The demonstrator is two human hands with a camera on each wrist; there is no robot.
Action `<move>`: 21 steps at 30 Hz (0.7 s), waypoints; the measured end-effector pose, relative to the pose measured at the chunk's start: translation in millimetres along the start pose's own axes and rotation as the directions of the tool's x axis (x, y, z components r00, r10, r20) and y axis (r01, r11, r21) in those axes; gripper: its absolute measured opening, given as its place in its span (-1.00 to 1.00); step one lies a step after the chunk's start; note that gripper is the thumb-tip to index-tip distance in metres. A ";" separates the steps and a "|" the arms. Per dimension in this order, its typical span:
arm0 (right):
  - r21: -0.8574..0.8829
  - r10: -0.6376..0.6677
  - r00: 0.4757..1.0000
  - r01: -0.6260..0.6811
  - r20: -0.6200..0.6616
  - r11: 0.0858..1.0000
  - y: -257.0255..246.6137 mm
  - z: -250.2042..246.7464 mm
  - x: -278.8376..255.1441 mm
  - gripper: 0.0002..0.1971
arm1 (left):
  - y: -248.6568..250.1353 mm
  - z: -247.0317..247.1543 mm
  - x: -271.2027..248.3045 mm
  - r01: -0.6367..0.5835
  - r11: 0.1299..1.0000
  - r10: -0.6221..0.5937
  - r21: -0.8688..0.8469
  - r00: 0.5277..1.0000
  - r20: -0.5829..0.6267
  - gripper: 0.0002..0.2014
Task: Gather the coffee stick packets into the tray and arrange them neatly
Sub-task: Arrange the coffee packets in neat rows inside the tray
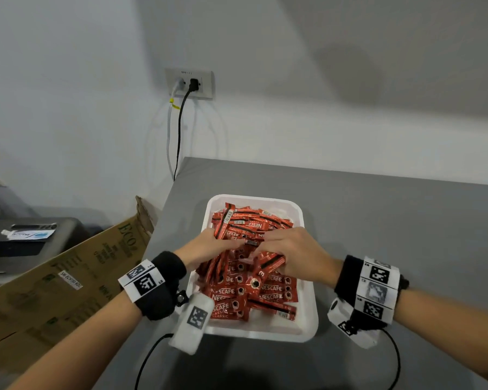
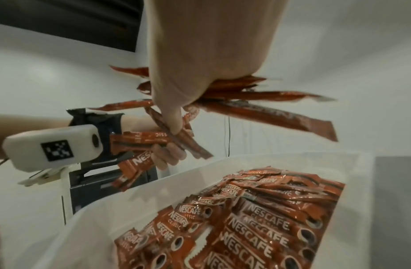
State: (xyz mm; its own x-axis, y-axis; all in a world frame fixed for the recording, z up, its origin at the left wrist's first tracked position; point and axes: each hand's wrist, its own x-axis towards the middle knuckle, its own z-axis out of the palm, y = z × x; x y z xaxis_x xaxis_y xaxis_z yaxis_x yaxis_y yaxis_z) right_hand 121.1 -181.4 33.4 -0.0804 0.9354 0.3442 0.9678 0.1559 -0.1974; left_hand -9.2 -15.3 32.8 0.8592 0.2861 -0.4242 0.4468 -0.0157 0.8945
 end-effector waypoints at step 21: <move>0.286 0.511 0.709 -0.681 0.486 0.674 15.0 20.8 -13.1 -0.84 | -8.7 13.1 7.5 -0.137 0.960 0.052 -0.243 0.944 -0.327 -0.83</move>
State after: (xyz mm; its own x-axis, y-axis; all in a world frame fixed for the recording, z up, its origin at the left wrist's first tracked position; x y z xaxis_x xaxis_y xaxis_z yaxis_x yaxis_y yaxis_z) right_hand 131.7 -184.7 6.8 0.3213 0.8974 -0.3025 0.6389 -0.4412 -0.6302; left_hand -3.3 -25.6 20.0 0.7525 0.5824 -0.3074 0.2508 0.1782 0.9515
